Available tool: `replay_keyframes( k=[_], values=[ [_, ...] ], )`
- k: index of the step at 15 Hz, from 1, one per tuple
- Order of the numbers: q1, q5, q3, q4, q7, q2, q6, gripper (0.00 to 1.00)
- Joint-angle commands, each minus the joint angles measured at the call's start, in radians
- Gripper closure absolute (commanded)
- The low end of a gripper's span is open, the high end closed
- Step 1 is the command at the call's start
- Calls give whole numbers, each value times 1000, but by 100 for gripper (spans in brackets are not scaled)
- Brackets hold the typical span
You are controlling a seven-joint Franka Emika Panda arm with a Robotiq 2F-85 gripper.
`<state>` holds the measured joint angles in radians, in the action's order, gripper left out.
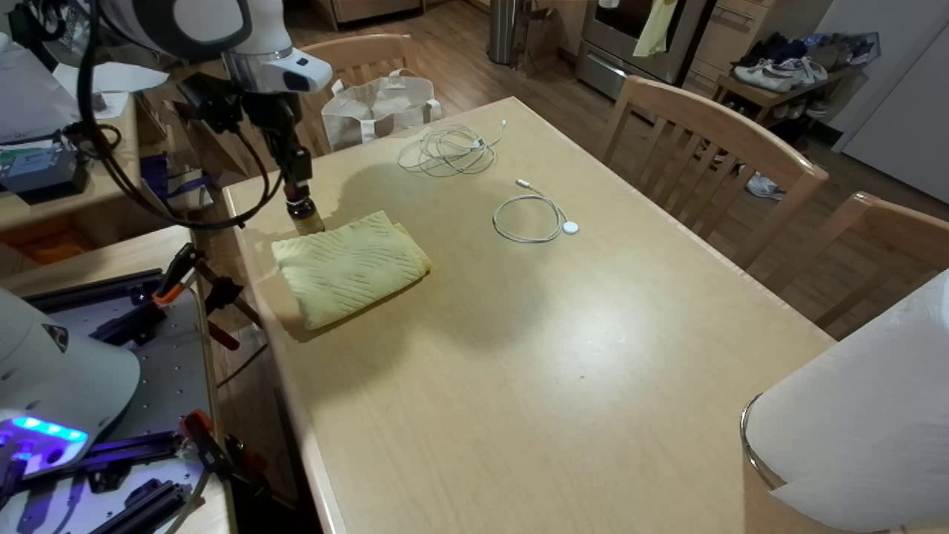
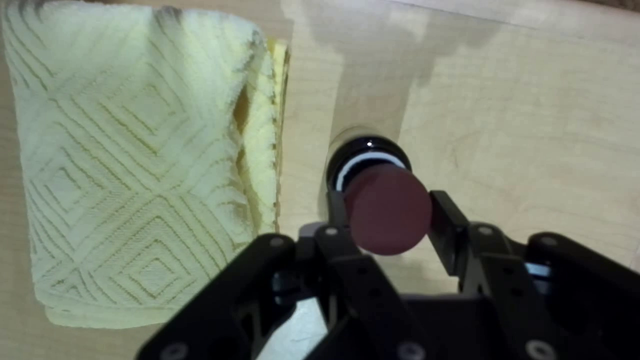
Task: Close the bottle with the lid, wipe the table with the yellow cloth, and move the bottle forward
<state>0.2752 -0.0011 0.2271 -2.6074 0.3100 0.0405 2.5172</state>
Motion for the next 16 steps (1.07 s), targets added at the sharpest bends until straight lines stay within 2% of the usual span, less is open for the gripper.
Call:
replay_keyframes(
  k=[1,16],
  values=[
    [-12,30,5,0,-36,-1,-16,81],
    [-12,48,0,-19,-35,3,2,81]
  ],
)
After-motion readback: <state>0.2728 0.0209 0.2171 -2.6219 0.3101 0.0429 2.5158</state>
